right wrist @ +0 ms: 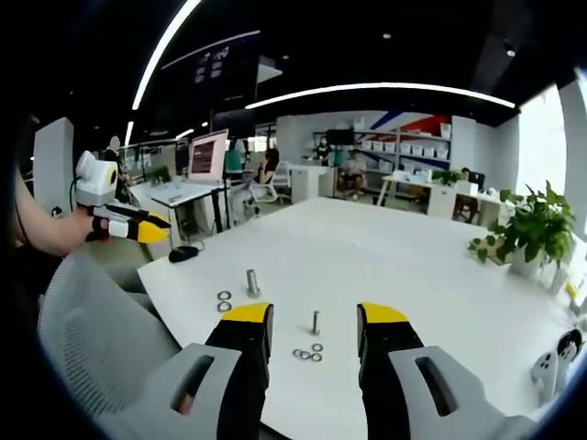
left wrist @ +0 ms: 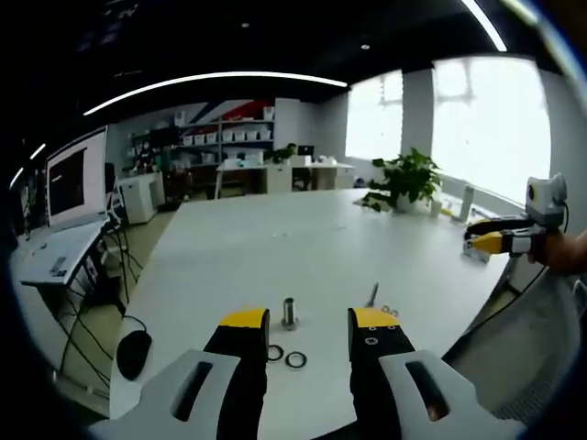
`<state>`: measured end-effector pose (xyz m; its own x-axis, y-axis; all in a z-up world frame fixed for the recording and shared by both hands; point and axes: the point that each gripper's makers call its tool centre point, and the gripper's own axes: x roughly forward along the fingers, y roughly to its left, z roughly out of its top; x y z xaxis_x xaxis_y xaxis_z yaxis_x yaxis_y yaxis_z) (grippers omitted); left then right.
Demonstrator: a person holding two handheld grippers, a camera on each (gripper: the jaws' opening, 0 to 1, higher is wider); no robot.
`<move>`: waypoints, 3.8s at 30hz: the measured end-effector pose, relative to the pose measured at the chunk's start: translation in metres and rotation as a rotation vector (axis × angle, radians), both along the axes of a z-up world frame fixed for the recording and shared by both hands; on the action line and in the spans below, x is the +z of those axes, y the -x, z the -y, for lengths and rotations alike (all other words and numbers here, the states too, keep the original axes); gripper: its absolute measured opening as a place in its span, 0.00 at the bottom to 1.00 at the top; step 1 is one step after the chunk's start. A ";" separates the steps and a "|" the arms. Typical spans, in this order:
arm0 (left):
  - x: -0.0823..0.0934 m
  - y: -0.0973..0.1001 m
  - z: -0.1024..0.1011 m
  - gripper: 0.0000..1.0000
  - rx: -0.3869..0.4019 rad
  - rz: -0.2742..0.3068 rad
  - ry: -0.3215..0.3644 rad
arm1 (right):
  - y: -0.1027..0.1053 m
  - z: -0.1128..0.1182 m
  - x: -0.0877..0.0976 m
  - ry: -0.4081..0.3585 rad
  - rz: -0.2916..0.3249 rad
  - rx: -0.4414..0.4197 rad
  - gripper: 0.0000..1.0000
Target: Place the washer onto the threaded stud by aligning its center hole with the stud, sliding it down to the base, and recovering from edge contact or off-axis alignment until the washer reaches the visible bottom stop.
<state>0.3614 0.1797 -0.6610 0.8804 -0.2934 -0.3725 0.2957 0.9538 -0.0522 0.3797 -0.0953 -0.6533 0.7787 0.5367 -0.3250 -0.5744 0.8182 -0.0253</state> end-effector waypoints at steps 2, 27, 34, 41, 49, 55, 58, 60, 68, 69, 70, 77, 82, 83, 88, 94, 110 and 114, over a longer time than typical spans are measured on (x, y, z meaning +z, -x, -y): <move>-0.001 0.000 -0.001 0.32 0.004 -0.006 -0.003 | 0.000 0.000 0.000 -0.002 0.000 0.004 0.39; -0.009 0.000 -0.005 0.32 0.037 -0.054 0.004 | 0.001 0.000 -0.003 -0.006 -0.017 0.011 0.39; -0.008 -0.001 -0.009 0.32 0.052 -0.051 0.005 | 0.002 -0.002 -0.007 0.020 -0.025 0.023 0.38; -0.012 -0.003 -0.008 0.33 0.046 -0.067 -0.008 | 0.002 -0.001 -0.005 0.005 -0.023 0.024 0.38; -0.013 -0.006 -0.014 0.34 0.076 -0.087 0.010 | 0.001 -0.001 -0.005 -0.006 -0.024 0.023 0.38; -0.018 -0.010 -0.014 0.40 0.081 -0.124 0.040 | 0.000 0.000 -0.004 -0.007 -0.020 0.015 0.38; -0.019 -0.012 -0.013 0.39 0.077 -0.135 0.042 | 0.000 0.002 -0.004 -0.008 -0.019 0.010 0.38; -0.021 -0.013 -0.011 0.39 0.075 -0.155 0.045 | 0.000 0.002 -0.003 -0.009 -0.019 0.010 0.38; -0.037 -0.025 -0.012 0.39 0.073 -0.230 0.017 | 0.001 0.000 -0.005 -0.014 -0.031 0.025 0.38; -0.039 -0.027 -0.011 0.39 0.072 -0.240 0.025 | 0.001 0.000 -0.005 -0.016 -0.030 0.023 0.38; -0.042 -0.029 -0.009 0.39 0.069 -0.251 0.030 | 0.001 0.000 -0.005 -0.018 -0.030 0.022 0.38; -0.068 -0.042 0.001 0.38 0.045 -0.346 0.044 | 0.002 -0.002 -0.007 -0.001 -0.029 0.032 0.38; -0.090 -0.045 0.010 0.39 0.007 -0.407 0.018 | 0.002 -0.001 -0.008 0.008 -0.031 0.031 0.38; -0.093 -0.045 0.012 0.38 -0.004 -0.417 0.013 | 0.002 -0.001 -0.008 0.009 -0.032 0.030 0.38; -0.115 -0.047 0.021 0.38 -0.033 -0.476 -0.022 | 0.002 0.001 -0.009 0.009 -0.034 0.025 0.38; -0.141 -0.050 0.026 0.38 -0.052 -0.550 -0.023 | 0.003 0.000 -0.009 0.014 -0.030 0.032 0.38; -0.186 -0.062 0.023 0.38 -0.044 -0.683 -0.050 | 0.003 0.000 -0.012 0.052 -0.030 0.032 0.38; -0.193 -0.062 0.022 0.37 -0.055 -0.708 -0.075 | 0.003 0.001 -0.013 0.055 -0.029 0.033 0.38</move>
